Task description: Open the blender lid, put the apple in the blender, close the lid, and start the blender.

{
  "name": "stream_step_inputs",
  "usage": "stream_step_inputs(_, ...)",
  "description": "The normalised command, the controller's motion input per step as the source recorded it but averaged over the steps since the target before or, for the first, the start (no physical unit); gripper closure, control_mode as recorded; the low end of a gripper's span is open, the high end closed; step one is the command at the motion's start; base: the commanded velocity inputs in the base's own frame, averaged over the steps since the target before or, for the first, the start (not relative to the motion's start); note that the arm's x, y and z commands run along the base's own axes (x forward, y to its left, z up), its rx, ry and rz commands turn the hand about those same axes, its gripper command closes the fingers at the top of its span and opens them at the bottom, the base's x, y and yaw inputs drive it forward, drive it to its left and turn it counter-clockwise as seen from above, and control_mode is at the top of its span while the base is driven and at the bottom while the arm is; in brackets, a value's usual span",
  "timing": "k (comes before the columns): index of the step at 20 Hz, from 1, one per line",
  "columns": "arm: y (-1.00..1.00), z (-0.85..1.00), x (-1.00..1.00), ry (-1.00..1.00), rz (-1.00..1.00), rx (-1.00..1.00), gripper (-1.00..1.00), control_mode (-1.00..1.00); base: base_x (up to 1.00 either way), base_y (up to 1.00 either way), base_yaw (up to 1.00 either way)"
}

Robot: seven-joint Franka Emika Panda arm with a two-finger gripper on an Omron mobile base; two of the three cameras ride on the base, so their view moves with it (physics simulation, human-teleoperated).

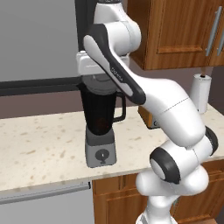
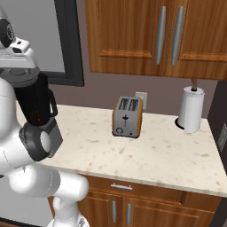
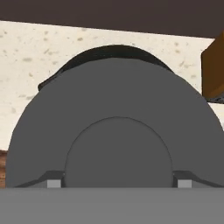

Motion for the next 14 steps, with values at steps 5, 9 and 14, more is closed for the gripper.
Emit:
stream_step_inputs(5, 0.07, -0.17, 0.02, 0.04, 0.01, 0.0, 1.0, -1.0, 0.0, 0.0, 0.0)
stream_step_inputs(9, 0.0, -0.11, 0.14, 0.0, 0.0, 0.0, 1.0, -1.0, 0.0, 0.0, 0.0)
stream_step_inputs(14, 0.0, 0.0, 0.28, 0.0, 0.0, -0.01, 1.0, -1.0, 0.0, 0.0, 0.0)
